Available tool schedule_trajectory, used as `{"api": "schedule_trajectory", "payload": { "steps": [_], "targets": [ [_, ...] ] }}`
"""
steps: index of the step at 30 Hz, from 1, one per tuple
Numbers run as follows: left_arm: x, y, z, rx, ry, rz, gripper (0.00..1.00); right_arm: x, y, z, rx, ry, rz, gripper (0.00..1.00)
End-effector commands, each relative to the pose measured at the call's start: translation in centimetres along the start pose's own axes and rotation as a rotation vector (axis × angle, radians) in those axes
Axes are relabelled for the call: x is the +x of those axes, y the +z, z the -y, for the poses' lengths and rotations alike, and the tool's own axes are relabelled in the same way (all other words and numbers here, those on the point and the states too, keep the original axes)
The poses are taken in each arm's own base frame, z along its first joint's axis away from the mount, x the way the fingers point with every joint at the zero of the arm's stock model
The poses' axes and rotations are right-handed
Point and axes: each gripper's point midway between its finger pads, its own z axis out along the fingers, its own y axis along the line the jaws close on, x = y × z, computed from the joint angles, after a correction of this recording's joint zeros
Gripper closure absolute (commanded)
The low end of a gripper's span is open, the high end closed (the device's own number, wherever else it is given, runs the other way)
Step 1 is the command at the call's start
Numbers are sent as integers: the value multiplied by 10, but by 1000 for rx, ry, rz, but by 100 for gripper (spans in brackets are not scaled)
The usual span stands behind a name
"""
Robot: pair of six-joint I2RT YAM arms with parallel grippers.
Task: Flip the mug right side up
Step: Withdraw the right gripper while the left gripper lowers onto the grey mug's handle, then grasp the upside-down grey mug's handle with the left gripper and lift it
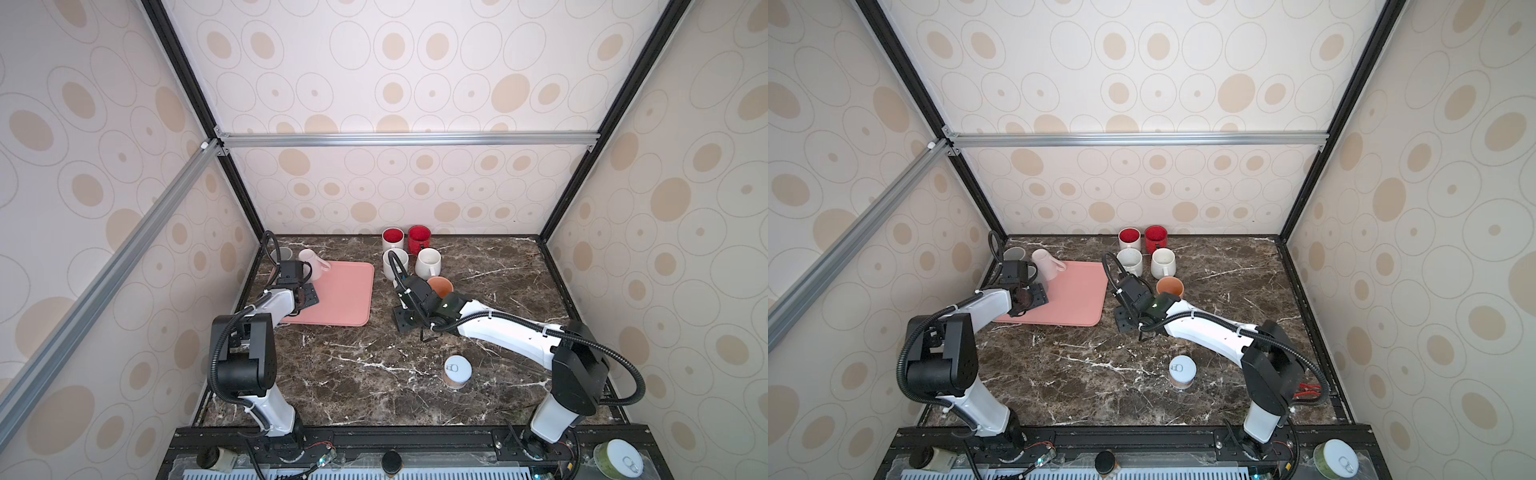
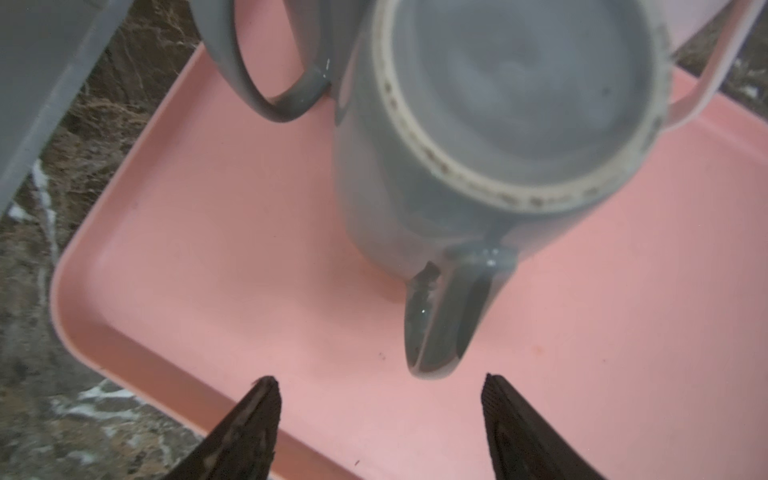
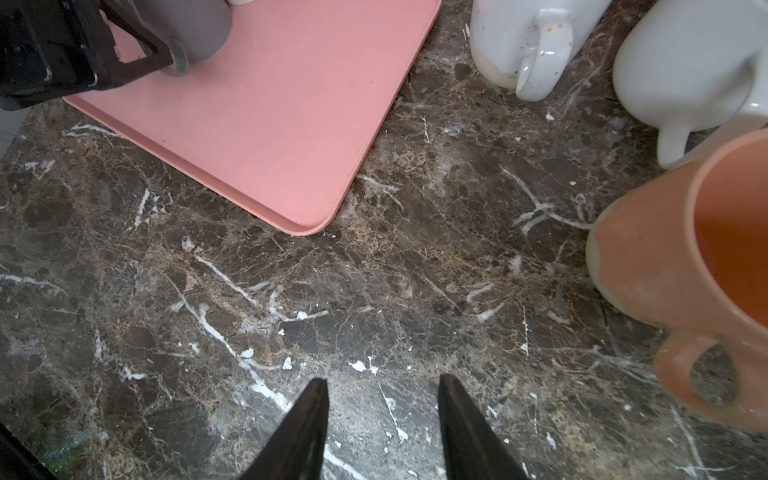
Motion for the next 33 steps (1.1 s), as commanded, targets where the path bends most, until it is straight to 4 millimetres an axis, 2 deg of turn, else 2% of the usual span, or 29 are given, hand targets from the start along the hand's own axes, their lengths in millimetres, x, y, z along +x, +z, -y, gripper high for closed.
{"api": "schedule_trajectory", "payload": {
  "steps": [1, 6, 12, 19, 21, 28, 30, 33],
  "targets": [
    [-30, -1, 8, 20, -61, 79, 28, 3, 5, 5, 31, -25, 0, 53],
    [-40, 7, 9, 9, -62, 114, 32, 4, 4, 10, 47, -32, -1, 53],
    [-39, 11, 10, 15, -48, 131, 60, 6, 2, 21, 70, -20, 2, 53],
    [-27, 10, 1, -3, -47, 126, 85, 7, 2, 24, 73, -8, -2, 53],
    [-23, 8, 4, 18, -48, 120, 88, 7, 0, 24, 77, -10, -1, 53],
    [-8, -19, 9, 102, -28, 135, 98, 11, -7, 29, 85, 2, 10, 53],
    [-2, -30, 20, 161, -6, 143, 100, 12, -7, 29, 82, 7, 12, 53],
    [15, -43, 46, 279, 47, 133, 100, 13, -6, 28, 74, 14, 10, 53]
  ]
}}
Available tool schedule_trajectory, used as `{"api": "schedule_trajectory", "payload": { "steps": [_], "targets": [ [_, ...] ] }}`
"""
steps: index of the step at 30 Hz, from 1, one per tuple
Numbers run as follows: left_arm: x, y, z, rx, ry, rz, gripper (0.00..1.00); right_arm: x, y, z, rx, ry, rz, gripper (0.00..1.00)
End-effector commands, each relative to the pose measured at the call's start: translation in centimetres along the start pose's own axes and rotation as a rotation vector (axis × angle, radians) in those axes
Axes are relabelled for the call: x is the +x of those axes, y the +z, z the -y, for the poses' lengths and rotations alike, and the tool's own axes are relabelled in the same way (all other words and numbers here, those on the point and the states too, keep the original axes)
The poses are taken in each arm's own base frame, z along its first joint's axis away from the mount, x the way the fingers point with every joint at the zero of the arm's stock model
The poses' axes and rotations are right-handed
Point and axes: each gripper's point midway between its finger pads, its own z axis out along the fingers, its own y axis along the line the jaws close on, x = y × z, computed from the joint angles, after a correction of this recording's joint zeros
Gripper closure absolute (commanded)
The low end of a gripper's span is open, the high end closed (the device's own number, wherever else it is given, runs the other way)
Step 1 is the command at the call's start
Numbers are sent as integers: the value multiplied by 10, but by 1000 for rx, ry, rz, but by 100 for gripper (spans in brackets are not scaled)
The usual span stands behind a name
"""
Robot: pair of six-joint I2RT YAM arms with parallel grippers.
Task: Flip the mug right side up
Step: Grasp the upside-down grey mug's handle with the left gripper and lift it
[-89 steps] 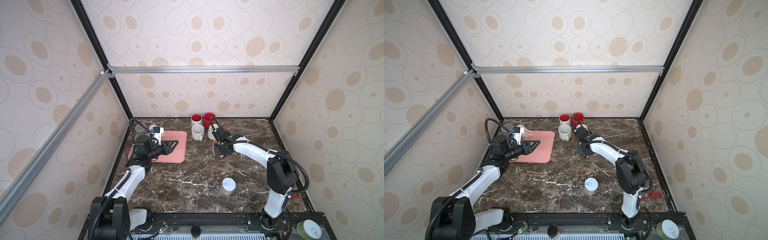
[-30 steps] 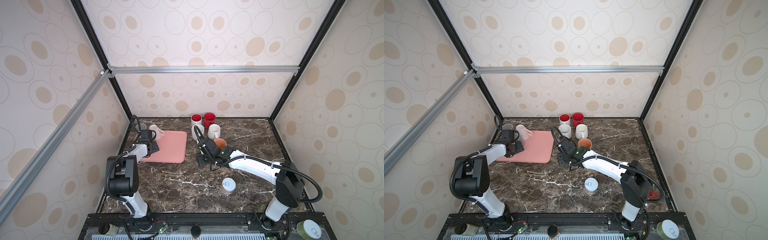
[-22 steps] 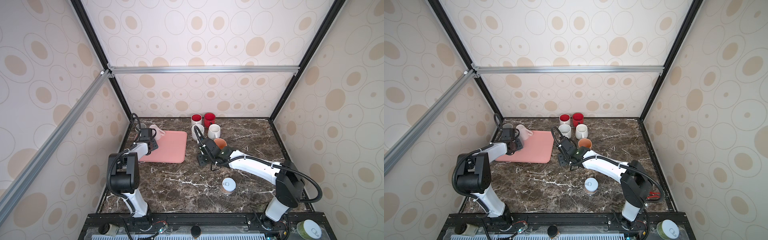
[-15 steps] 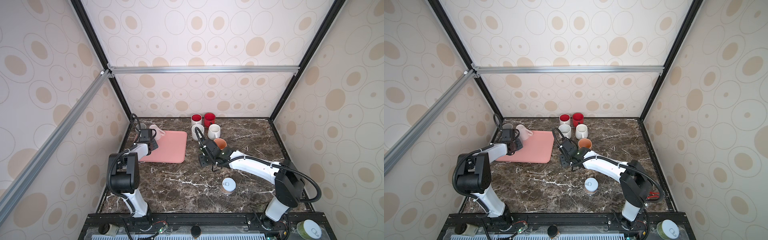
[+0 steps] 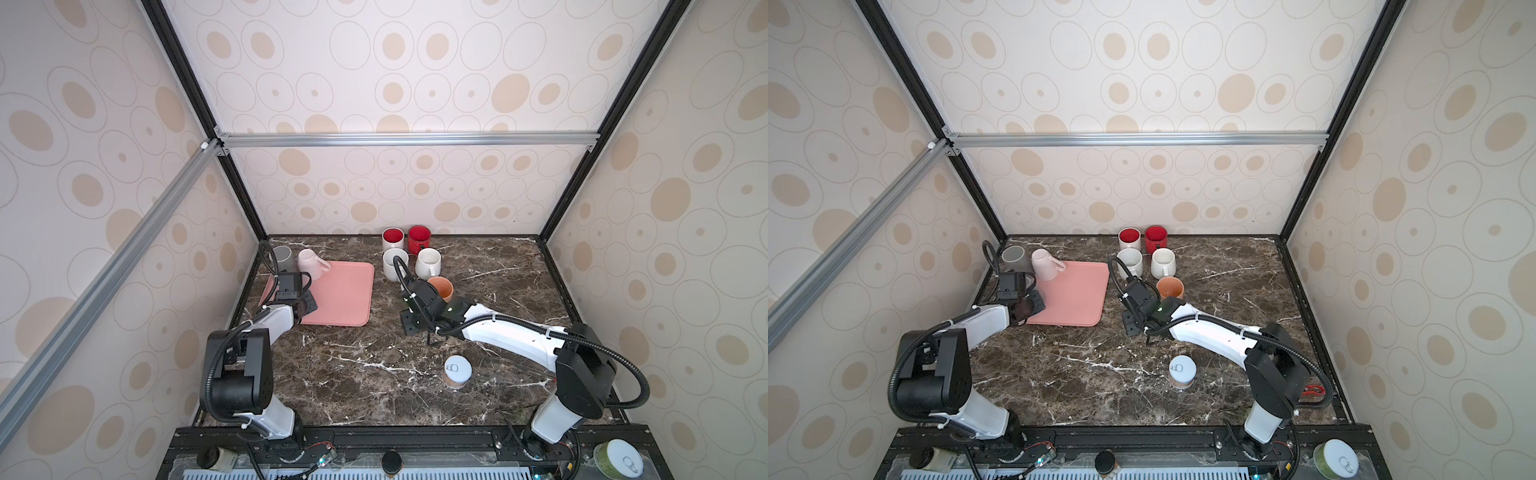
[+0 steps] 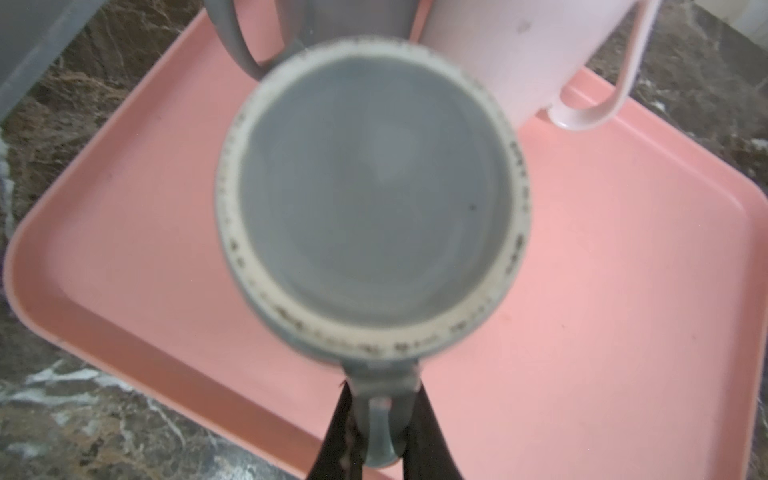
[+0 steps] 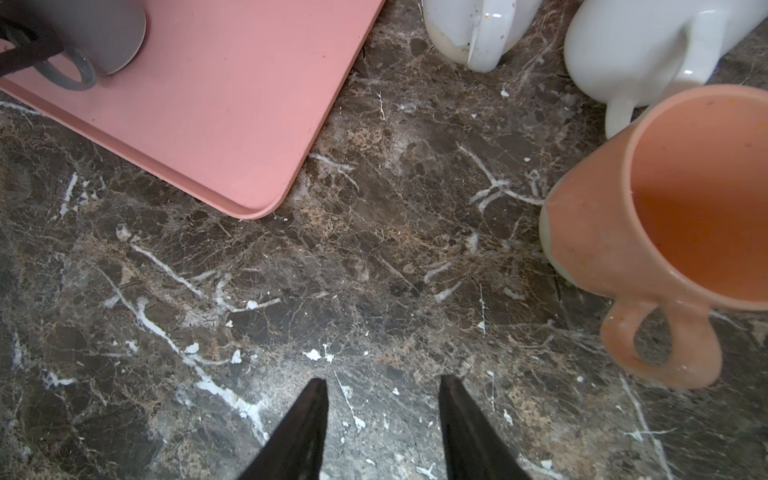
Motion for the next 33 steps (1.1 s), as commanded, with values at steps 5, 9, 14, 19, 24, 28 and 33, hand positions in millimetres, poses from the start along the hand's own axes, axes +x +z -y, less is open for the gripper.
{"api": "schedule_trajectory", "payload": {
  "steps": [5, 9, 14, 19, 24, 28, 33],
  "targets": [
    [20, -33, 95, 345, 188, 25, 100, -5, -7, -1, -21, 33, 20, 53],
    [24, -42, 123, 456, 206, 30, 100, -3, -8, -1, -30, 51, 17, 53],
    [23, -44, 136, 497, 247, 42, 100, 4, -8, 4, -49, 104, 8, 53],
    [36, -22, 115, 369, 332, 19, 85, 10, -6, 9, -56, 145, -2, 53],
    [38, -23, 108, 343, 326, 24, 65, 13, -7, 11, -53, 148, -4, 52],
    [28, -30, 106, 316, 310, 50, 54, 10, -7, 11, -48, 127, -8, 52],
    [17, -29, 103, 268, 334, 44, 50, 4, -9, 10, -40, 110, 0, 52]
  ]
}}
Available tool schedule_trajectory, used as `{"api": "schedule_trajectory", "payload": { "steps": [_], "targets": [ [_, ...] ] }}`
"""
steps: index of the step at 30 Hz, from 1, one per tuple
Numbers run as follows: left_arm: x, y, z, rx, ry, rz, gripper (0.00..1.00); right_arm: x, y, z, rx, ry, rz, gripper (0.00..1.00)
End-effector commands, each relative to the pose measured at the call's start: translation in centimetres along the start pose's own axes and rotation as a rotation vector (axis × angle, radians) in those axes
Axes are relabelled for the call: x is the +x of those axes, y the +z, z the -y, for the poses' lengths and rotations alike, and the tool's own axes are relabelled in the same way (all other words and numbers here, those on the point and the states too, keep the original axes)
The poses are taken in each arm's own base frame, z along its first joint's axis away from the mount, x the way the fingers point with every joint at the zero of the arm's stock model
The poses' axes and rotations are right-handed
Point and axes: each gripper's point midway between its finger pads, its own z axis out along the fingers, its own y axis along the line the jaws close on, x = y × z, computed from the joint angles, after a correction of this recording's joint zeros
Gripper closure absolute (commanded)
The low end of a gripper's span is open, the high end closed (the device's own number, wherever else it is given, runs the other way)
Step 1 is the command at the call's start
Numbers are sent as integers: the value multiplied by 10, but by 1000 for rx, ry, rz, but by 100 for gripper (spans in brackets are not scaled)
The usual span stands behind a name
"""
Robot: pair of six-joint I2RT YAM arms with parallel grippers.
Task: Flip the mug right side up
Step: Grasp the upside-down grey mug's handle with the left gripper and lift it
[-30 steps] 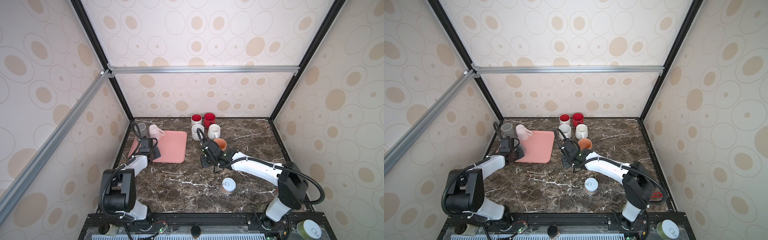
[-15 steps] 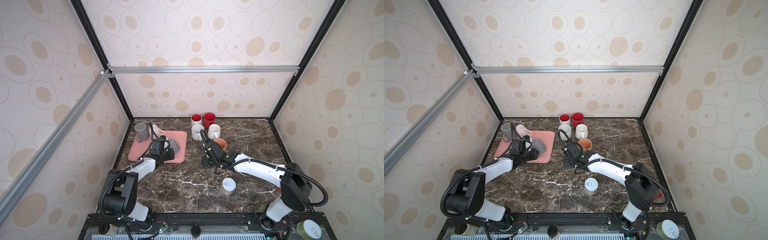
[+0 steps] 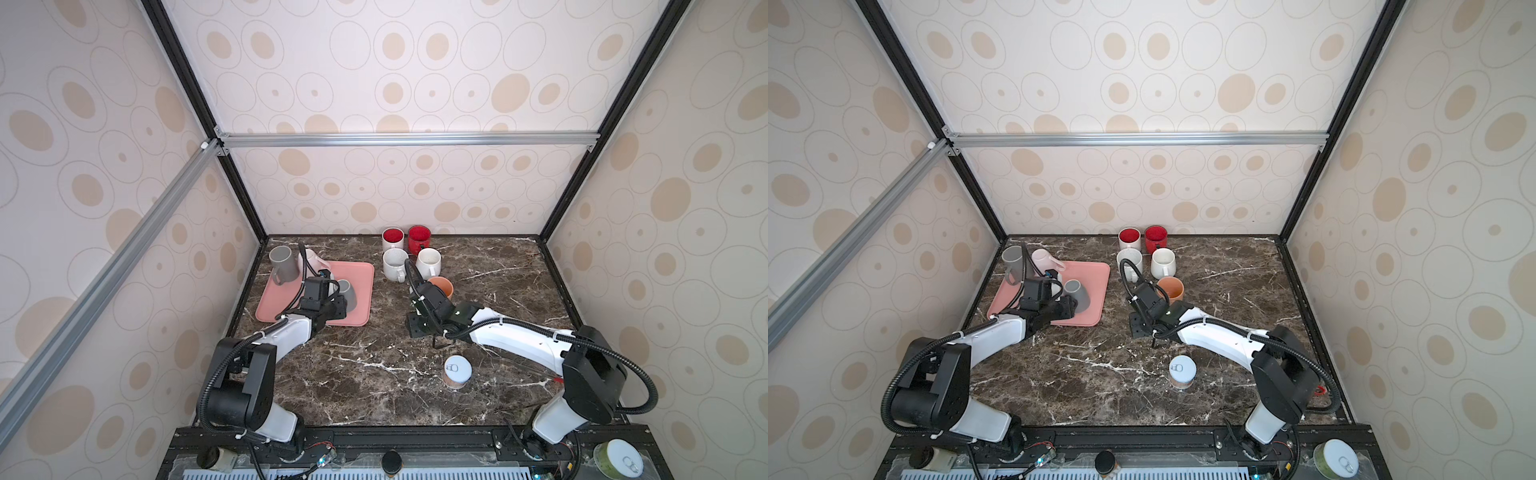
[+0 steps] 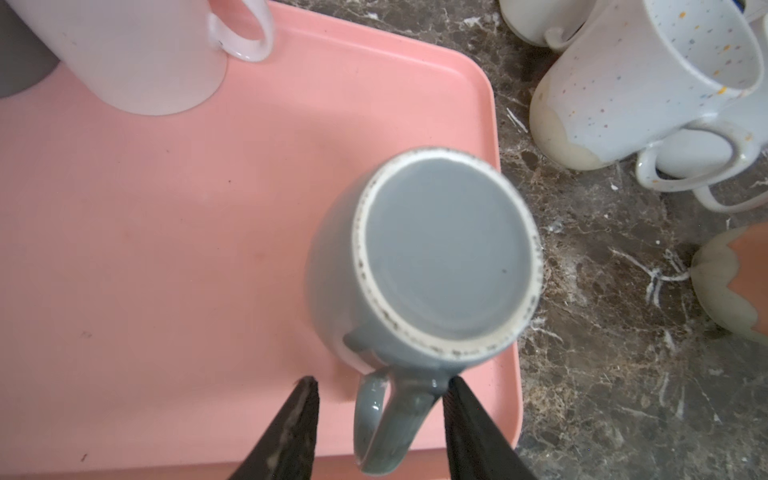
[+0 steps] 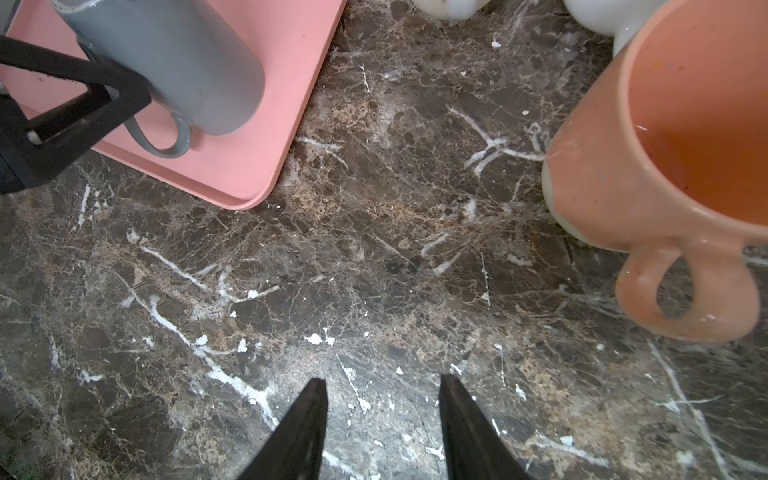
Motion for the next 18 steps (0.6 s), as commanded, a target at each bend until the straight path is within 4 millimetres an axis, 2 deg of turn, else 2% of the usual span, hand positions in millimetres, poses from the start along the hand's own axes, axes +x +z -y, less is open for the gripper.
{"api": "schedule_trajectory", "payload": {
  "steps": [1, 12, 14, 18],
  "targets": [
    [-22, -5, 0, -35, 43, 22, 50, -12, -10, -2, -3, -5, 29, 52],
    [-11, 13, -2, -55, 45, -73, 52, -7, -6, 1, 10, -9, 15, 52],
    [-10, 15, -4, -63, 44, -79, 54, -8, -6, 1, 13, -13, 19, 52],
    [-13, 16, -6, -74, 45, -73, 66, -9, -6, 2, 18, -15, 19, 52]
  ]
}}
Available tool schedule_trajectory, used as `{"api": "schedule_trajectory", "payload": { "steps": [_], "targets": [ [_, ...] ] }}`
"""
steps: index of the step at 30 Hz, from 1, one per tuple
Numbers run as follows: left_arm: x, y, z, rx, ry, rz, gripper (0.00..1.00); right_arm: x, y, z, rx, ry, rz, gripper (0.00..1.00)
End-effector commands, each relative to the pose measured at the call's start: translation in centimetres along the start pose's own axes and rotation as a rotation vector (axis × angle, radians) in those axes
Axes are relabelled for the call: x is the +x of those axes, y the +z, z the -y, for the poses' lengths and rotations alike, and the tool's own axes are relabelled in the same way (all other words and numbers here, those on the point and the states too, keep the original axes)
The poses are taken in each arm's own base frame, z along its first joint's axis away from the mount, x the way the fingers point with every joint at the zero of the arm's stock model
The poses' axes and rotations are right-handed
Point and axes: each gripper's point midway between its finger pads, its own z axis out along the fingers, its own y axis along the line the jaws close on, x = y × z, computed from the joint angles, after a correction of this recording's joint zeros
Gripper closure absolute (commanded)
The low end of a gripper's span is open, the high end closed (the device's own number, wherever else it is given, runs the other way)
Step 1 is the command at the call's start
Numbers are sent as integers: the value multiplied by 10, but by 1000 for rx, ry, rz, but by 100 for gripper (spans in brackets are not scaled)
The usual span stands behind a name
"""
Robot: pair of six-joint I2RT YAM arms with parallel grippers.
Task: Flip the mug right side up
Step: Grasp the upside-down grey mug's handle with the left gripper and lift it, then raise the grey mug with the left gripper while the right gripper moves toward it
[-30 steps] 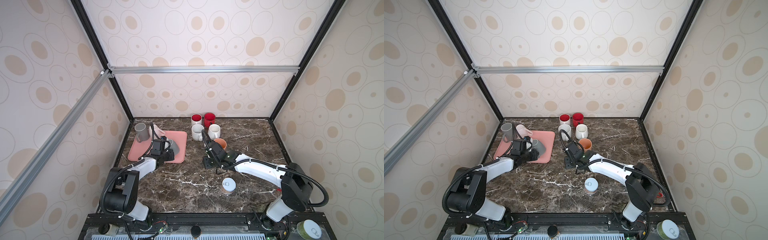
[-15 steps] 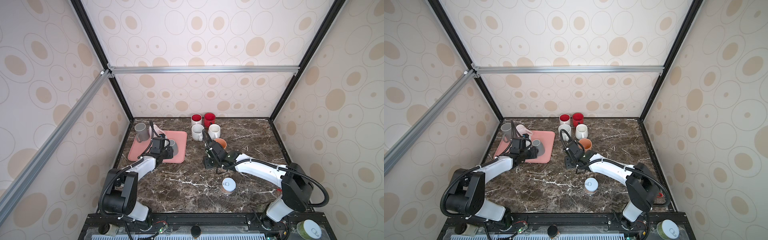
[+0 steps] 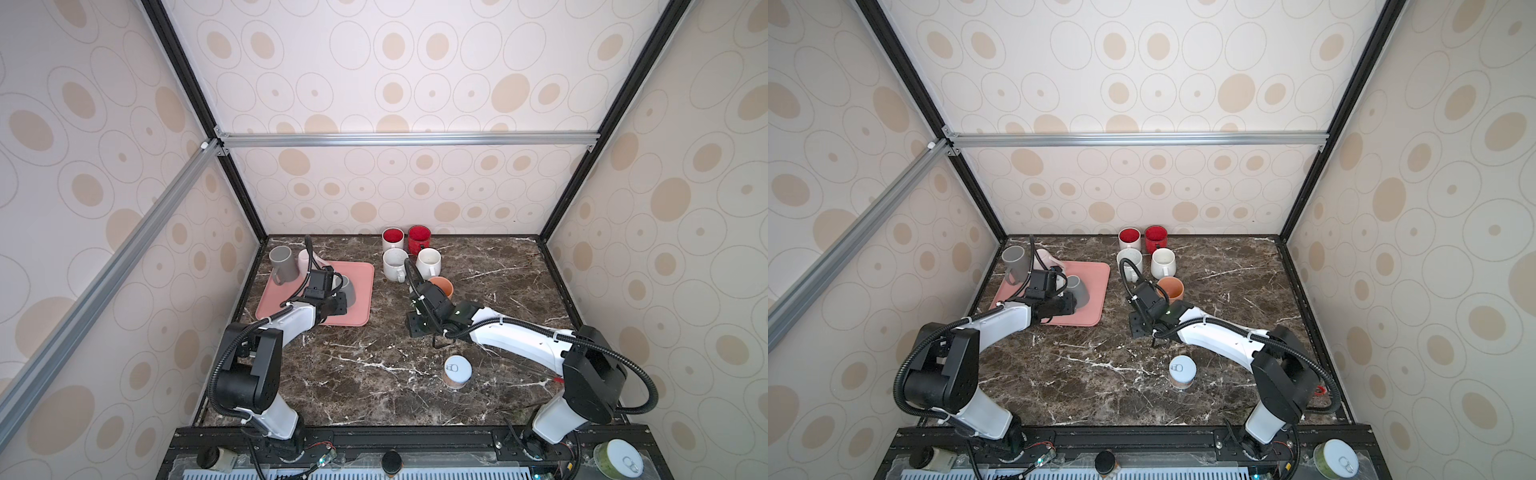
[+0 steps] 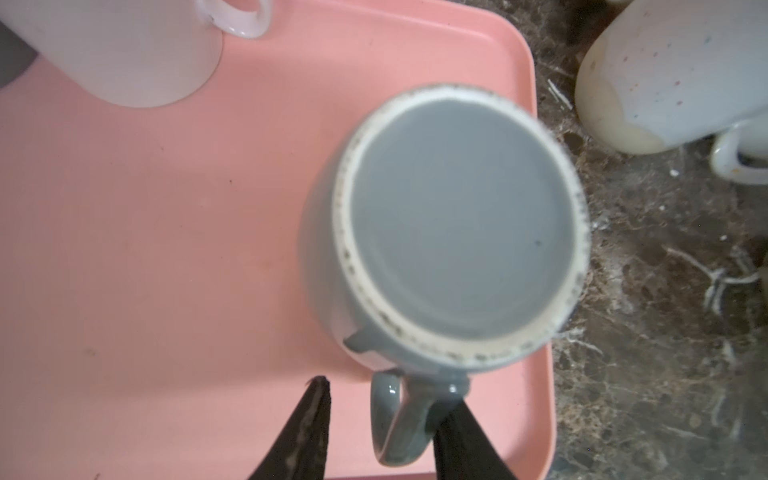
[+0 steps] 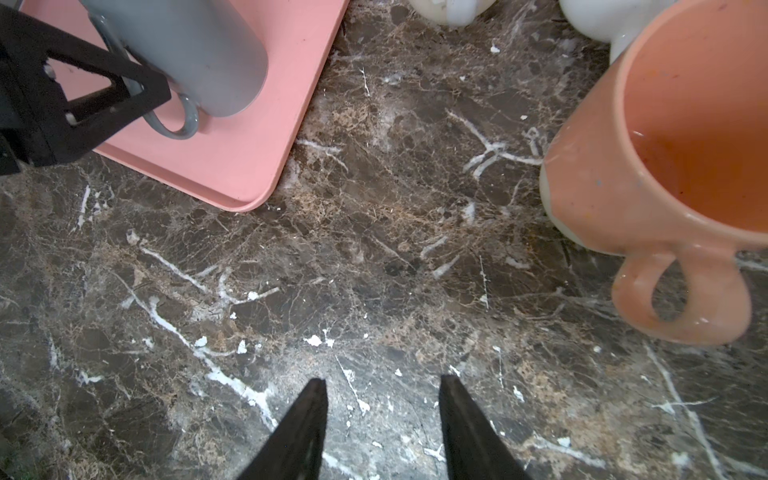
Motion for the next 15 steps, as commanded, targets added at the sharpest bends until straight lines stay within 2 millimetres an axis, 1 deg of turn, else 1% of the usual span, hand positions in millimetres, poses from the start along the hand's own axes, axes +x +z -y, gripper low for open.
{"api": "schedule_trajectory", "payload": {
  "steps": [1, 4, 9, 10, 12, 15],
  "targets": [
    [-14, -3, 1, -17, 21, 21, 70, -7, -5, 1, 14, -7, 14, 53],
    [-17, -3, 1, -23, 25, 25, 83, -6, -4, 1, 13, -6, 10, 52],
    [-24, -9, 0, -36, 40, 28, 98, -8, -6, 0, 10, -6, 14, 52],
    [-26, -12, 0, -40, 45, 35, 100, -9, -8, 1, 12, -6, 16, 52],
    [-30, -17, 1, -37, 45, 57, 100, -10, -12, 3, 20, -7, 25, 52],
    [-35, -25, 9, 6, 34, 78, 100, -11, -16, 7, 38, -14, 36, 52]
  ]
}}
